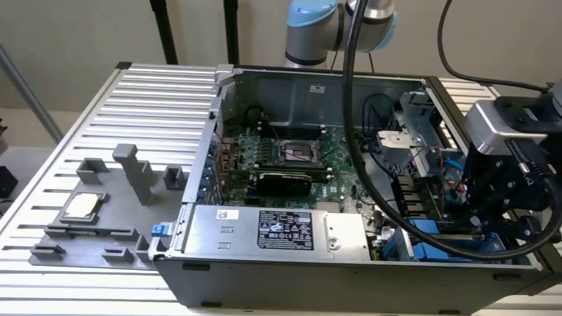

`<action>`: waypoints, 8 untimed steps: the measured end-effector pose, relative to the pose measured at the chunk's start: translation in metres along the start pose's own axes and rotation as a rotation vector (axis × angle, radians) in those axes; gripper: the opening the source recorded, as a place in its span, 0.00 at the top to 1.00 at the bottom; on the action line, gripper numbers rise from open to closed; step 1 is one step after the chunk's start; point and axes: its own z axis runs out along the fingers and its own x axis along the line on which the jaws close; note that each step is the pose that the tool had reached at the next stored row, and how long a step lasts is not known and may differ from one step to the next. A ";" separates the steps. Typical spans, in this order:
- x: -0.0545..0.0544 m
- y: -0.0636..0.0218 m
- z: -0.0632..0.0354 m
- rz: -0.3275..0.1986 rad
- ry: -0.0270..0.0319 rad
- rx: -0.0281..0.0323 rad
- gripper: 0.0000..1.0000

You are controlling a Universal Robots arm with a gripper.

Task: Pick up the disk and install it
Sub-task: 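Insert the first disk wire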

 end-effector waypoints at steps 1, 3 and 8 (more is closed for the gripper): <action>0.000 0.0000 0.0001 0.007 -0.0003 0.0005 1.00; -0.001 0.0000 0.0002 0.018 -0.0005 0.0012 1.00; -0.003 0.0001 0.0009 0.035 0.0007 0.0025 1.00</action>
